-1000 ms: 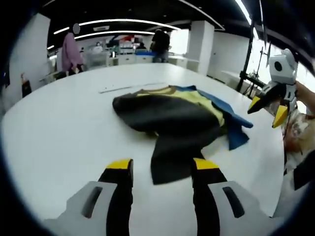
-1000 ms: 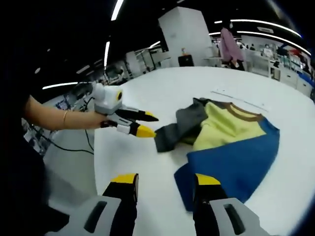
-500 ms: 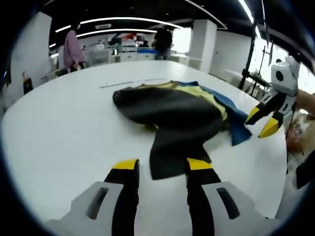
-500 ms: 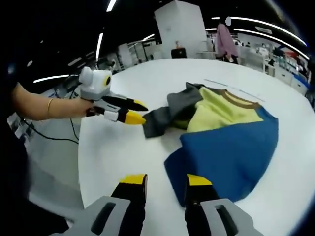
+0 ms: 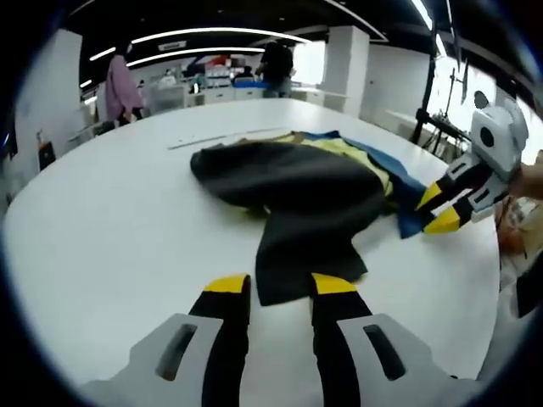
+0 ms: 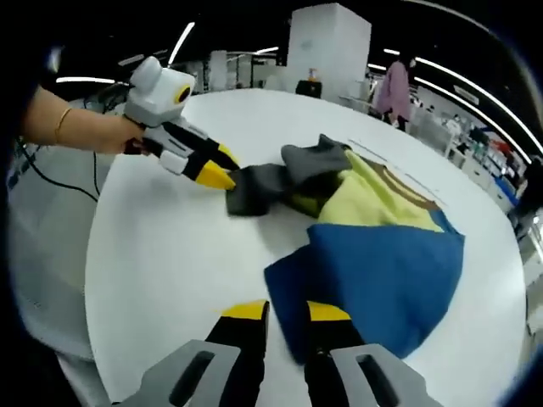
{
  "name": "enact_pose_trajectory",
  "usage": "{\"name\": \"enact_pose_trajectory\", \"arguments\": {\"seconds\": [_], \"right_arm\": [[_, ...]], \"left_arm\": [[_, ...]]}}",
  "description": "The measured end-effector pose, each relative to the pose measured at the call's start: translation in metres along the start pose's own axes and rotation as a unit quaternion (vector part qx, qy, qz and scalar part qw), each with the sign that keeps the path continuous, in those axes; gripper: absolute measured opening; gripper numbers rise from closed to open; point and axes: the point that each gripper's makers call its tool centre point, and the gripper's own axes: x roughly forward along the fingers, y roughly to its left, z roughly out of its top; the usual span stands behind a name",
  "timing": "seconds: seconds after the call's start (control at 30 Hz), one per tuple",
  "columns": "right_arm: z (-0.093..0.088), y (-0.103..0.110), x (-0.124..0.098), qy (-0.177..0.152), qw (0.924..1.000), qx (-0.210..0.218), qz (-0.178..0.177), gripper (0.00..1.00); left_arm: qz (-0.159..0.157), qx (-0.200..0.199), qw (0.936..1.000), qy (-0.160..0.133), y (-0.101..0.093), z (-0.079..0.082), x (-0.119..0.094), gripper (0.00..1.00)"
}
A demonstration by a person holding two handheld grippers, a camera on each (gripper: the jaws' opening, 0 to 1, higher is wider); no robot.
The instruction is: Fold the garment on the visible template until the final outline fits inside the template.
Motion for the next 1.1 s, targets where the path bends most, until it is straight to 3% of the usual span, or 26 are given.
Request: {"name": "enact_pose_trajectory", "arguments": {"seconds": [0.27, 0.43, 0.63, 0.8, 0.97, 1.1], "right_arm": [[-0.001, -0.004, 0.003, 0.003, 0.9994, 0.034, -0.009, 0.10], [-0.001, -0.010, 0.004, 0.015, 0.9985, 0.047, -0.022, 0.02], [-0.002, -0.012, 0.004, 0.025, 0.9984, 0.035, -0.036, 0.00], [-0.002, -0.011, 0.004, 0.024, 0.9989, 0.019, -0.035, 0.00], [0.011, -0.008, -0.007, -0.010, 0.9988, 0.046, -0.013, 0.00], [0.022, -0.018, -0.027, -0.031, 0.9968, 0.071, -0.017, 0.00]], "left_arm": [[0.019, -0.002, 0.9998, 0.004, 0.004, 0.000, 0.001, 0.17], [0.025, 0.001, 0.9996, 0.009, 0.002, 0.001, 0.002, 0.16], [0.024, 0.003, 0.9996, 0.010, 0.001, 0.001, 0.003, 0.14], [0.001, -0.011, 0.9999, 0.009, -0.007, 0.000, 0.003, 0.03], [0.013, -0.001, 0.9998, 0.017, -0.003, 0.000, -0.002, 0.03], [0.013, -0.009, 0.9999, 0.000, 0.001, 0.007, -0.013, 0.02]]}}
